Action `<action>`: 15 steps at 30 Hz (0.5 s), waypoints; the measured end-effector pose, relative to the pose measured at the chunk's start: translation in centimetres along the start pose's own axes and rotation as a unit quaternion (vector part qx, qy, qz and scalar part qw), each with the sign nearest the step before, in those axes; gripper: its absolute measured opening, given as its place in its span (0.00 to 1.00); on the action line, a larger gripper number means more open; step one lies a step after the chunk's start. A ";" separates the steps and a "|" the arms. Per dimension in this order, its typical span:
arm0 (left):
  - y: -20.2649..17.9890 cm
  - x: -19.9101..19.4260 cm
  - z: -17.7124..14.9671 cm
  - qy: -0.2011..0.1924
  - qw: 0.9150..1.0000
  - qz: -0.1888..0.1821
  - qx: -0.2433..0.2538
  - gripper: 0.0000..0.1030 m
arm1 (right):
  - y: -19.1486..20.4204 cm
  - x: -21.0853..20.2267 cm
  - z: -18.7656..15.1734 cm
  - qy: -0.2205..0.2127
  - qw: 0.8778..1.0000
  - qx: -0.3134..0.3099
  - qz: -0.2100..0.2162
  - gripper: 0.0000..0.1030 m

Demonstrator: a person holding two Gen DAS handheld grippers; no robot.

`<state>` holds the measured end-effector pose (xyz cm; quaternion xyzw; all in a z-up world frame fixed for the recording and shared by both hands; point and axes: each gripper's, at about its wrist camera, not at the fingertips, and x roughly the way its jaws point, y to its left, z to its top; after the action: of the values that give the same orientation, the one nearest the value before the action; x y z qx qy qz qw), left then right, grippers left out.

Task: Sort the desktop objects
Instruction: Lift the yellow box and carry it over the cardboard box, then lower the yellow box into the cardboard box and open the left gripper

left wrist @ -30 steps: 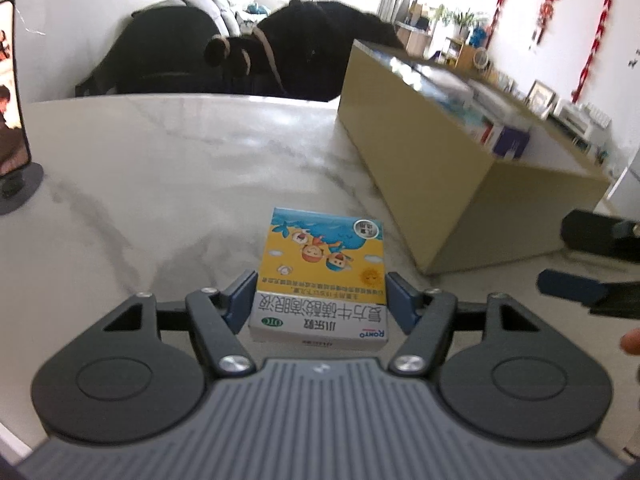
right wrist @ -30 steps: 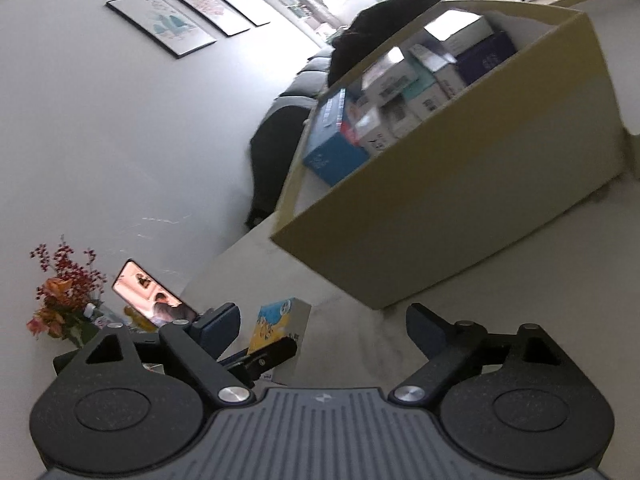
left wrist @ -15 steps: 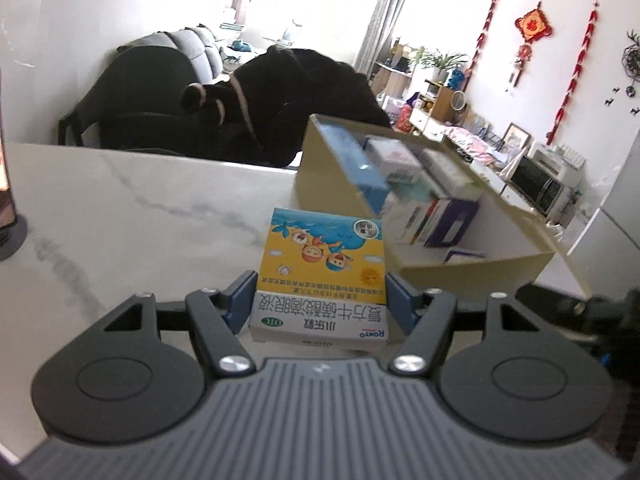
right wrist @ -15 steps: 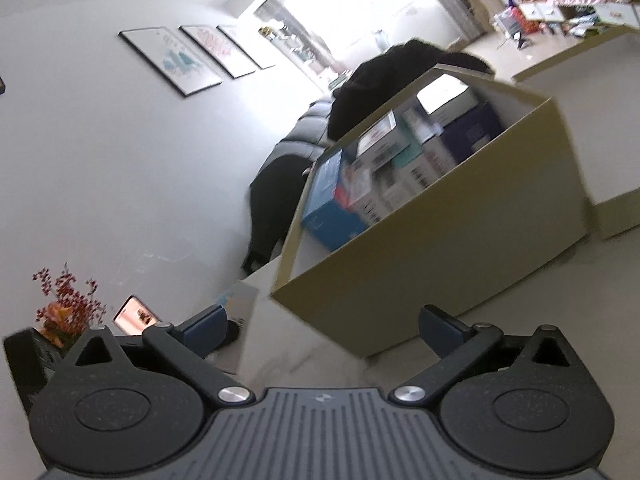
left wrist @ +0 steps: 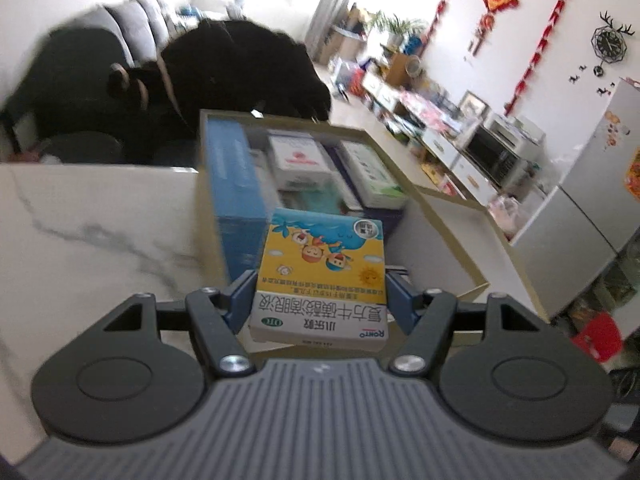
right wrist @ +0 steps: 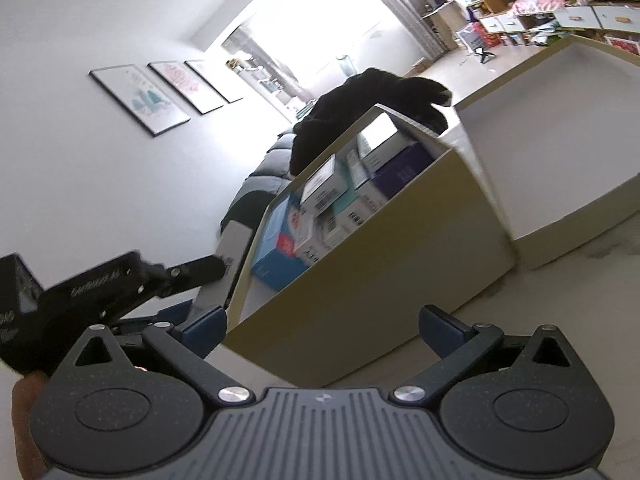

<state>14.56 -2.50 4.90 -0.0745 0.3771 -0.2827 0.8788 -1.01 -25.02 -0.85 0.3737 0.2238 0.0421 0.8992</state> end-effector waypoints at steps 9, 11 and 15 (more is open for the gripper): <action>-1.5 6.3 2.1 0.082 0.996 0.020 -0.007 0.65 | -2.0 -0.9 0.7 -0.015 1.000 0.025 -0.003 1.00; -1.4 7.4 2.2 0.099 0.995 0.021 -0.018 0.65 | -2.4 -0.9 0.7 -0.014 0.999 0.030 -0.006 1.00; -1.3 8.5 2.2 0.119 0.992 0.019 -0.030 0.65 | -3.3 -1.1 0.9 -0.019 0.999 0.040 -0.011 1.00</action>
<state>20.28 -8.45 1.63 -0.0595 0.4883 -0.2609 0.8306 -1.88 -28.27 -2.19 0.4078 0.2122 0.0164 0.8879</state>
